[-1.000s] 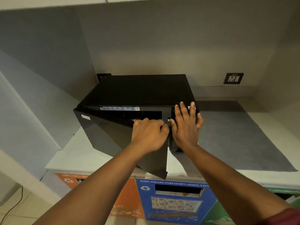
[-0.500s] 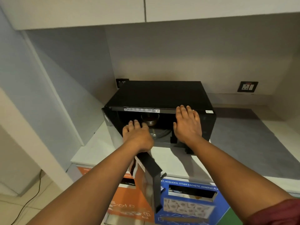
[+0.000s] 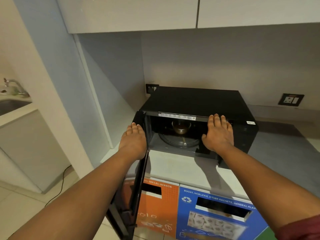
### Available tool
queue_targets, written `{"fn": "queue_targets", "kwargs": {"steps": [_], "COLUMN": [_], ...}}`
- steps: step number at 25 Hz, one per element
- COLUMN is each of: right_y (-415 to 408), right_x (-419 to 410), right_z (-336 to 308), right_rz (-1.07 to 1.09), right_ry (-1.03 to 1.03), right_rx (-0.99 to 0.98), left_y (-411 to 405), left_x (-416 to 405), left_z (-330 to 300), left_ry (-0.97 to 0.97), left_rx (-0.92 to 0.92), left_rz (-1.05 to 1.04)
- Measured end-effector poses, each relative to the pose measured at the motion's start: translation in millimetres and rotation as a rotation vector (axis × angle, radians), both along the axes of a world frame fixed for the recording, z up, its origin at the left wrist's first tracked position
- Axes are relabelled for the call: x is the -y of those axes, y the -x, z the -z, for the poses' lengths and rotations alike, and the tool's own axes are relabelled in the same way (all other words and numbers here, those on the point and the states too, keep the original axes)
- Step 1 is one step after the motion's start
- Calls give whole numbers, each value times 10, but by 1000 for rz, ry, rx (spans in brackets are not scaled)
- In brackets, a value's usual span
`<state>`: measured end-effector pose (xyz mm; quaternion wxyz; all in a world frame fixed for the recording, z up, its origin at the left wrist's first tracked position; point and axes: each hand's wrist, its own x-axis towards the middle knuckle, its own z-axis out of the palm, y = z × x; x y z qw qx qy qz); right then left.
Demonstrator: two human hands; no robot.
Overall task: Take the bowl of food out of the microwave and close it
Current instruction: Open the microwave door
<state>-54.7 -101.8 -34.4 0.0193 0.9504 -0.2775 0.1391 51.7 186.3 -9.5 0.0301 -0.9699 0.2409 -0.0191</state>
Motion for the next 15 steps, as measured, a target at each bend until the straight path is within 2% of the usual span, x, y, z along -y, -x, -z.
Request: {"fn": "queue_targets", "kwargs": {"steps": [6,15], "right_y": [9,9], "right_x": [-12,-35], "right_z": [-82,-127], "right_rz": [16,22], "right_ry": [-23,-48], "right_rx": [-39,-73], "left_y": [-188,-364], "left_x": [-327,-529], "left_z": [50,115], "left_ry": [-49,-24], "left_rx": [104,144], "left_rz": [121,228]}}
